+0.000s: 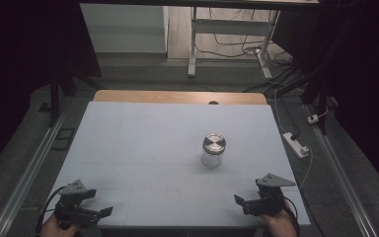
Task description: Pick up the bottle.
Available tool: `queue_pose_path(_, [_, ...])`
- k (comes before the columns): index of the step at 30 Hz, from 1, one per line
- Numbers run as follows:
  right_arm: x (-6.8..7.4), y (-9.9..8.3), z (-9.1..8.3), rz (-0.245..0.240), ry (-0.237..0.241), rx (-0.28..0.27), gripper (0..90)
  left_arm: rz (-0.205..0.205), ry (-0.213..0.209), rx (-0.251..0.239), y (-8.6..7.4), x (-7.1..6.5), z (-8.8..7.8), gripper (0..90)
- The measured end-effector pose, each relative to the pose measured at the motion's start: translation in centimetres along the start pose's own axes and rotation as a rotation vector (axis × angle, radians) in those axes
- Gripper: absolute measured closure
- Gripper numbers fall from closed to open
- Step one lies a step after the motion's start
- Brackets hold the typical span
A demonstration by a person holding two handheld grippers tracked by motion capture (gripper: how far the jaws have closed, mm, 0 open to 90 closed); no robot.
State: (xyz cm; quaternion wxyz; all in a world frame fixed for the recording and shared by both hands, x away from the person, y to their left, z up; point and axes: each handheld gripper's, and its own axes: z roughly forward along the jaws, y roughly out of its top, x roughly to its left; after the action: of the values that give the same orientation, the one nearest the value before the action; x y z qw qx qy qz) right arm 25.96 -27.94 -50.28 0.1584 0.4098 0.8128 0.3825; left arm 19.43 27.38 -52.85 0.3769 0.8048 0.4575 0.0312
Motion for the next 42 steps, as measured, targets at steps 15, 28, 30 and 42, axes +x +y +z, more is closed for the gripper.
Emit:
queue_pose_path(15, [0.0, 0.4, -0.8, 0.012, 0.034, -0.077, 0.1, 0.052, -0.003, 0.016, 0.1, -0.6, 0.1, 3.0])
queue_pose_path(28, [0.7, 1.4, -0.3, -0.023, 0.072, -0.061, 0.0, 0.089, 0.035, -0.039, -0.1, -0.7, -0.4, 1.1])
queue_pose_path(30, [0.8, 1.6, -0.2, -0.030, 0.077, -0.058, 0.0, 0.092, 0.039, -0.043, -0.2, -0.7, -0.4, 0.9])
queue_pose_path(42, [1.2, 2.7, 0.7, -0.026, 0.142, -0.097, 0.0, 0.146, 0.075, -0.054, -0.1, -1.2, -0.3, 0.0])
